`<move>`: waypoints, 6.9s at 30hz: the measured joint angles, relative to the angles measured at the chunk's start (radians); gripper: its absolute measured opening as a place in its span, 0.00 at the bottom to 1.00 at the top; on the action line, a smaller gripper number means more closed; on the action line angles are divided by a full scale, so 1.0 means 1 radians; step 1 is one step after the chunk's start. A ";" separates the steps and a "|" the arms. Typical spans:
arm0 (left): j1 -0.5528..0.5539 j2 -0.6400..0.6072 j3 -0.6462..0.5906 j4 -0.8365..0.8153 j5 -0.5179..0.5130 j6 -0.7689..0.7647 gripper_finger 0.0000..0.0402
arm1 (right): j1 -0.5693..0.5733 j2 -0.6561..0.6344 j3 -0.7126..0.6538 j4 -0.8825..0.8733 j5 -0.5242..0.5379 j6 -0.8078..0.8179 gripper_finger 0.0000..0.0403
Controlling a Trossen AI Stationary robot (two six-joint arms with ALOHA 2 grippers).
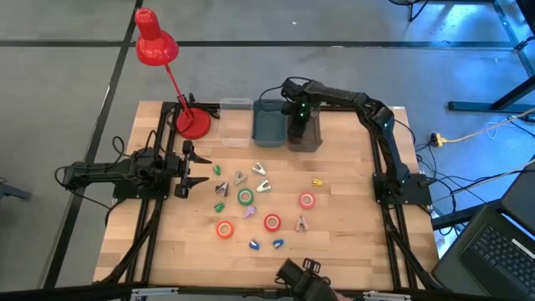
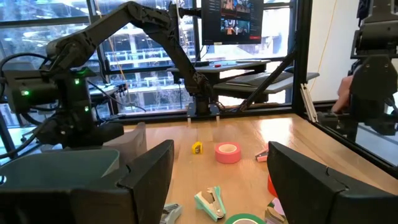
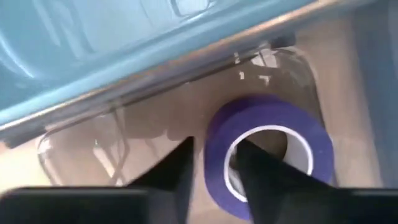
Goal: Pick and place Stapler, Stapler remover, tape
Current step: Put the purple tape into the black bin, then put the yellow stapler into the blue bin
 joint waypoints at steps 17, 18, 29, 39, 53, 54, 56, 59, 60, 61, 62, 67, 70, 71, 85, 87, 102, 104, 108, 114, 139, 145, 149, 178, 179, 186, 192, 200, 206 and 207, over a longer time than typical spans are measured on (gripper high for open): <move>0.000 0.000 0.000 0.000 0.000 0.000 0.62 | 0.015 -0.241 -0.003 -0.100 -0.018 0.062 0.51; 0.000 0.000 0.000 0.000 0.000 0.000 0.62 | 0.023 -0.265 -0.003 -0.138 -0.035 0.074 0.50; 0.000 0.000 0.000 0.000 0.000 0.000 0.62 | 0.356 -0.473 -0.002 -0.380 -0.153 0.188 0.45; 0.000 0.000 0.000 0.000 0.000 0.000 0.62 | 0.678 -0.632 -0.237 -0.319 0.118 0.420 0.40; 0.000 0.000 0.000 0.000 0.000 0.000 0.62 | 0.714 -0.746 -0.781 0.129 0.135 0.546 0.39; 0.000 0.000 0.000 0.000 0.000 0.000 0.62 | 0.714 -0.746 -0.806 0.162 0.135 0.547 0.39; 0.000 0.000 0.000 0.000 0.000 0.000 0.62 | 0.714 -0.746 -0.852 0.228 0.135 0.547 0.39; 0.000 0.000 0.000 0.000 0.000 0.000 0.62 | 0.711 -0.745 -0.902 0.310 0.139 0.552 0.39; 0.000 0.000 0.000 0.000 0.000 0.000 0.62 | 0.711 -0.746 -0.915 0.326 0.140 0.558 0.39; 0.000 0.000 0.000 0.000 0.000 0.000 0.62 | 0.711 -0.745 -0.928 0.345 0.142 0.564 0.39; 0.000 0.000 0.000 0.000 0.000 0.000 0.62 | 0.711 -0.745 -0.941 0.366 0.143 0.564 0.39; 0.000 0.000 0.000 0.000 0.000 0.000 0.62 | 0.711 -0.741 -0.984 0.429 0.176 0.564 0.39; 0.000 0.000 0.000 0.000 0.000 0.000 0.62 | 0.711 -0.739 -1.003 0.462 0.206 0.560 0.39; 0.000 0.000 0.000 0.000 0.000 0.000 0.62 | 0.711 -0.739 -1.013 0.484 0.211 0.558 0.39; 0.000 0.000 0.000 0.000 0.000 0.000 0.62 | 0.672 -0.734 -1.067 0.527 0.224 0.537 0.39; 0.000 0.000 0.000 0.000 0.000 0.000 0.62 | 0.663 -0.725 -1.069 0.533 0.224 0.537 0.39; 0.000 0.000 0.000 0.002 0.000 0.000 0.62 | 0.647 -0.701 -1.063 0.537 0.184 0.534 0.29; 0.000 0.000 0.000 0.002 0.000 0.000 0.62 | 0.647 -0.701 -1.063 0.537 0.176 0.534 0.21; 0.000 0.000 0.000 0.002 0.000 0.000 0.62 | 0.646 -0.701 -1.063 0.535 0.147 0.535 0.15; 0.000 0.000 0.000 0.003 0.000 0.000 0.62 | 0.645 -0.698 -1.033 0.516 0.119 0.536 0.15; 0.000 0.000 0.000 0.003 0.000 0.000 0.62 | 0.274 -0.362 0.001 0.166 -0.118 0.150 0.15; 0.000 0.000 0.000 0.004 0.000 0.000 0.62 | 0.162 -0.040 0.426 -0.028 -0.132 0.084 0.15; 0.000 0.000 0.000 0.005 0.000 0.000 0.62 | 0.111 0.110 0.614 -0.146 -0.125 0.077 0.15; 0.000 0.000 0.000 0.006 0.000 0.000 0.62 | 0.152 0.307 0.593 -0.115 -0.013 -0.012 0.29; 0.000 0.000 0.000 0.006 0.000 0.000 0.62 | 0.153 0.307 0.593 -0.118 -0.015 -0.012 0.36; 0.000 0.000 0.000 0.006 0.000 0.000 0.62 | 0.153 0.307 0.621 -0.127 -0.015 -0.007 0.73; 0.000 0.000 0.000 0.006 0.000 0.000 0.62 | 0.155 0.291 0.626 -0.100 -0.010 -0.005 0.79; 0.000 0.000 0.000 0.006 0.000 0.000 0.62 | 0.173 0.283 0.626 -0.175 0.096 -0.035 0.79; 0.000 0.000 0.000 0.006 0.000 0.000 0.62 | 0.170 0.275 0.628 -0.152 -0.015 0.050 0.78; 0.000 0.000 0.000 0.006 0.000 0.000 0.62 | 0.170 0.275 0.628 -0.147 0.006 0.070 0.77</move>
